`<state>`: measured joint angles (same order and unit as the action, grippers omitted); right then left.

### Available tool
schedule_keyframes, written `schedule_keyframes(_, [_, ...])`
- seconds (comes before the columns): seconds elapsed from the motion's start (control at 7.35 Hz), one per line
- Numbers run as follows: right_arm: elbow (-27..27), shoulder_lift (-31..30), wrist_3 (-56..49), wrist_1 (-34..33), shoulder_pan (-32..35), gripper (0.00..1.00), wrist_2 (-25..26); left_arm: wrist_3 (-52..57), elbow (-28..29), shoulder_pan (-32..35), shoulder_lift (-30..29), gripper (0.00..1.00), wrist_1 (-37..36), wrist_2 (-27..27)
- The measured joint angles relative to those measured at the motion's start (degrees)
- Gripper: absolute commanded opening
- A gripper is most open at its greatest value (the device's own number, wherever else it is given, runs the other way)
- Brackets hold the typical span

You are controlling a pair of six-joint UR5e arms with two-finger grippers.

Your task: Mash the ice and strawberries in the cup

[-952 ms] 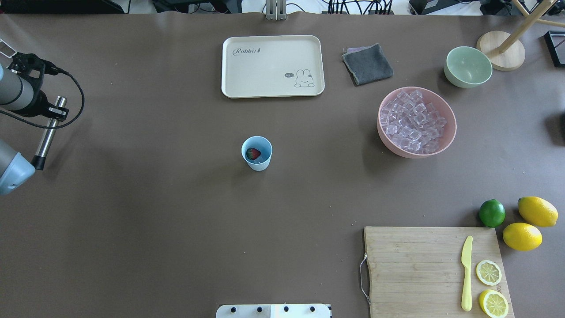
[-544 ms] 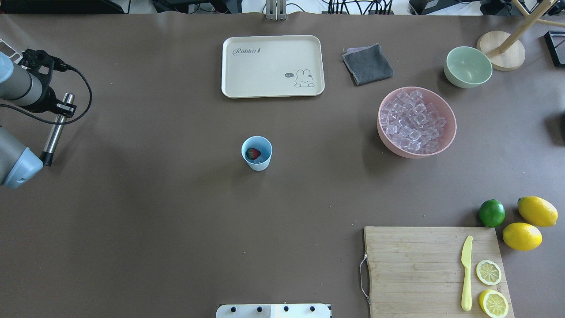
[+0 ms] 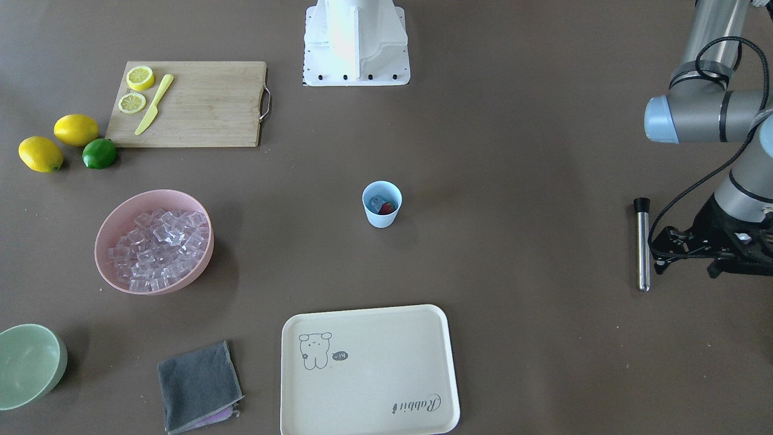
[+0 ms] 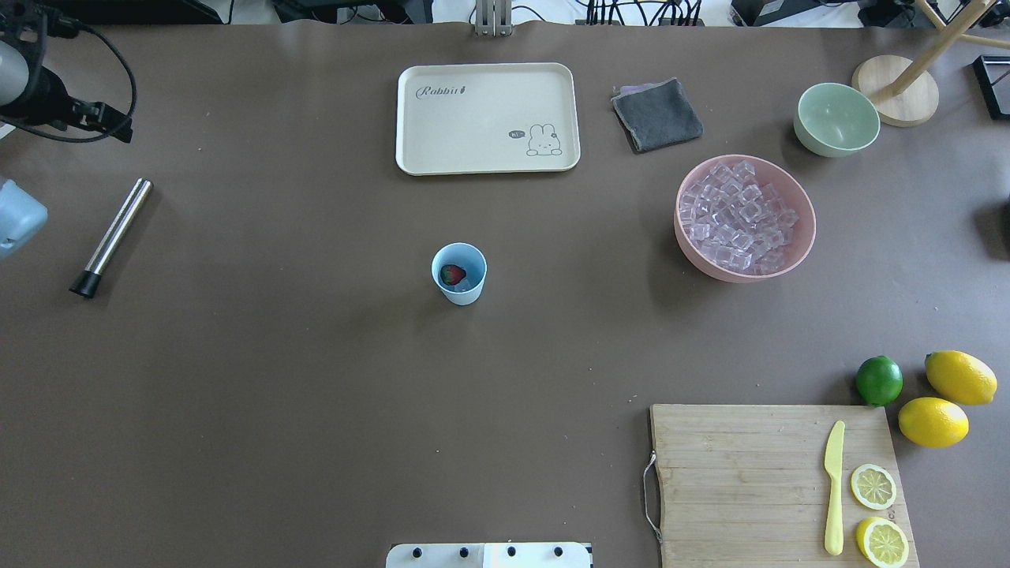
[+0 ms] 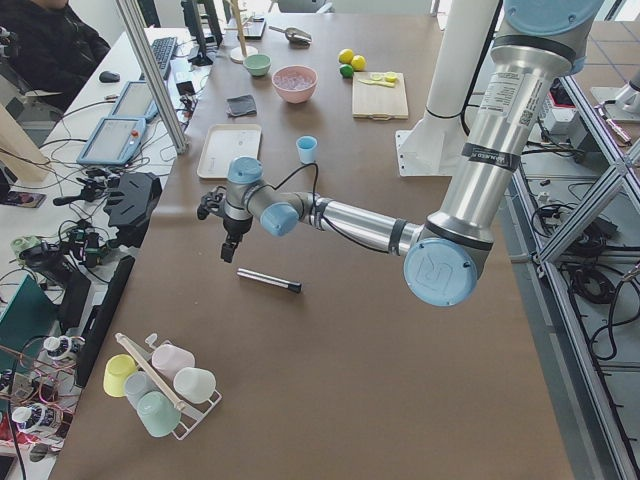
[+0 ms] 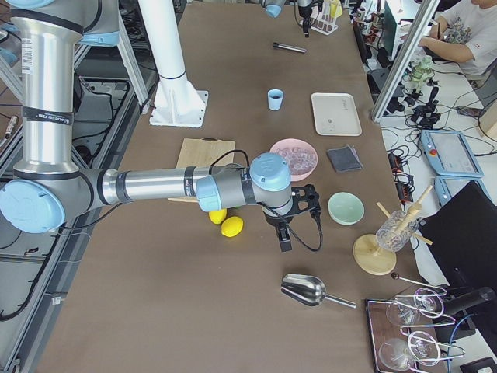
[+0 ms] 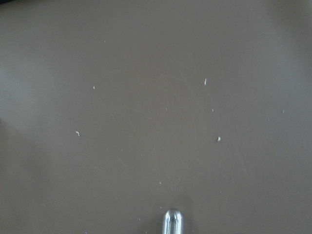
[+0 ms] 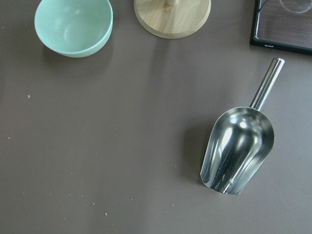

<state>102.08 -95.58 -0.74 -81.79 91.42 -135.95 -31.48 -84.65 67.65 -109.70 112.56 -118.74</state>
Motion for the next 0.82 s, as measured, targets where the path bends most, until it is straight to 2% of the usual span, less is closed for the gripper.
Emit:
schedule_keyframes(0.41, [1.67, -1.25, -0.3, -1.88, 1.03, 0.99, -1.45, 2.01, 0.58, 12.55, -5.94, 0.97, -7.84, -12.53])
schedule_keyframes(0.54, [1.97, -1.65, -0.4, -2.43, 1.61, 0.99, -1.68, 5.99, 0.96, 15.16, -5.3, 0.97, -9.76, -14.61])
schedule_keyframes(0.82, [2.23, -2.32, -0.64, -2.95, 3.54, 0.99, -2.29, 15.74, 1.24, 17.8, 0.97, 0.97, -9.72, -16.77])
